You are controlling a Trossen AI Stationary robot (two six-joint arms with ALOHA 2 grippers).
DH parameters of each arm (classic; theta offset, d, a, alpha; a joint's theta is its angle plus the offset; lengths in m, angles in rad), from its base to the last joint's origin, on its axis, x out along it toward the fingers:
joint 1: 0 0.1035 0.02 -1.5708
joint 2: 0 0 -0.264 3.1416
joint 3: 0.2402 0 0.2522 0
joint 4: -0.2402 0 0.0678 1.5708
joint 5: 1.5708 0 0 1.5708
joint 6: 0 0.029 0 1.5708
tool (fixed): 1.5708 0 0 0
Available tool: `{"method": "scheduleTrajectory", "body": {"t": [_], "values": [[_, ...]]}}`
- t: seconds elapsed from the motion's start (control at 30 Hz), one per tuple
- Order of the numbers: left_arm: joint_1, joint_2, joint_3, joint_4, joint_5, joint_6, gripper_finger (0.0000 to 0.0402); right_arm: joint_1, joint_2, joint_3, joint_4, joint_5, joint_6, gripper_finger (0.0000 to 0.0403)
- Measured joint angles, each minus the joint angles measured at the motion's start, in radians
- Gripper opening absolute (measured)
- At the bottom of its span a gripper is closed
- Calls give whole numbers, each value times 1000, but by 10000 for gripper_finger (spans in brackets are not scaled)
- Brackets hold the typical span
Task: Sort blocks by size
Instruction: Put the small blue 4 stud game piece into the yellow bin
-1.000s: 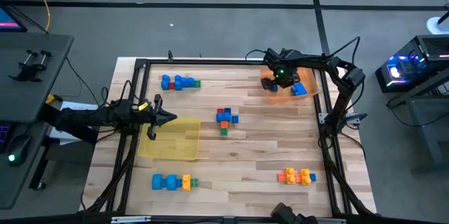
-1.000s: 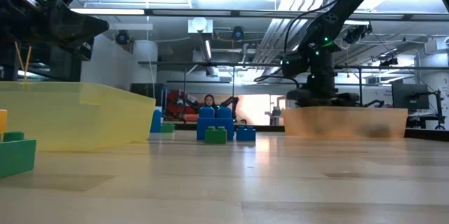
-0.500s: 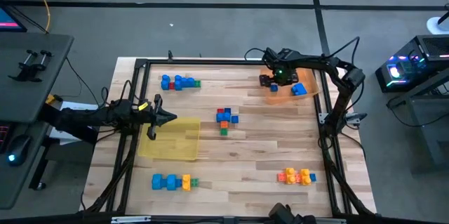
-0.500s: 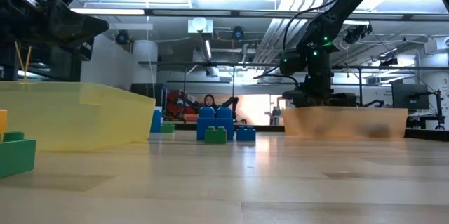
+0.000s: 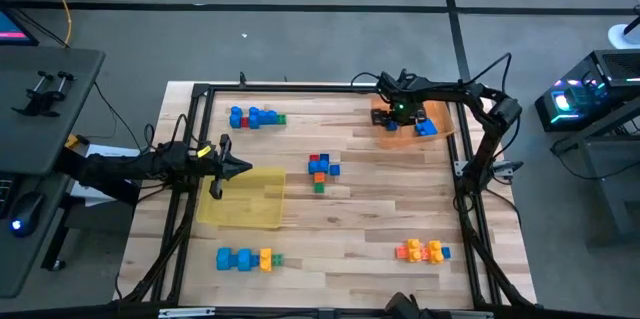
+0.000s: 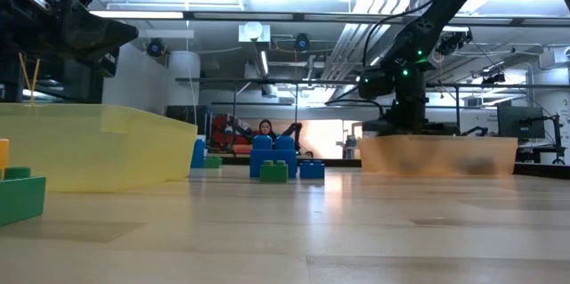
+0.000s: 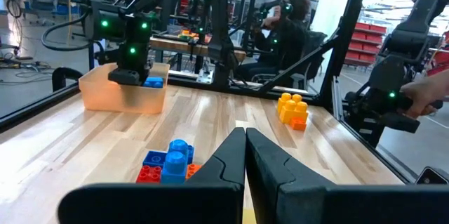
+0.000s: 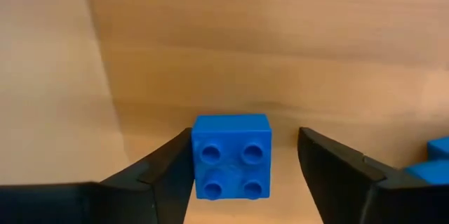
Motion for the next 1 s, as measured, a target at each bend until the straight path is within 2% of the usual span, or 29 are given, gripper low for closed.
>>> {"method": "scheduleTrajectory", "body": {"t": [0.13, 0.3, 0.5, 0.6, 0.67, 0.77, 1.0], "values": [[0, 0, 0, 0, 0, 0, 0, 0, 4, 14, -12, 5, -32, 209], [0, 0, 0, 0, 0, 0, 0, 0, 8, 54, -55, 44, -105, 140], [0, 0, 0, 0, 0, 0, 0, 0, 7, 181, -197, 133, -247, 136], [0, 0, 0, 0, 0, 0, 0, 9, -18, 268, -213, 154, -276, 135], [0, 0, 0, 0, 0, 0, 0, 35, -44, 317, -162, 143, -276, 136], [0, 0, 0, 0, 0, 0, 0, 106, -57, 372, -42, 47, -238, 135], [0, 0, 0, 0, 0, 0, 0, 398, 25, 394, 255, -87, -128, 135]]}}
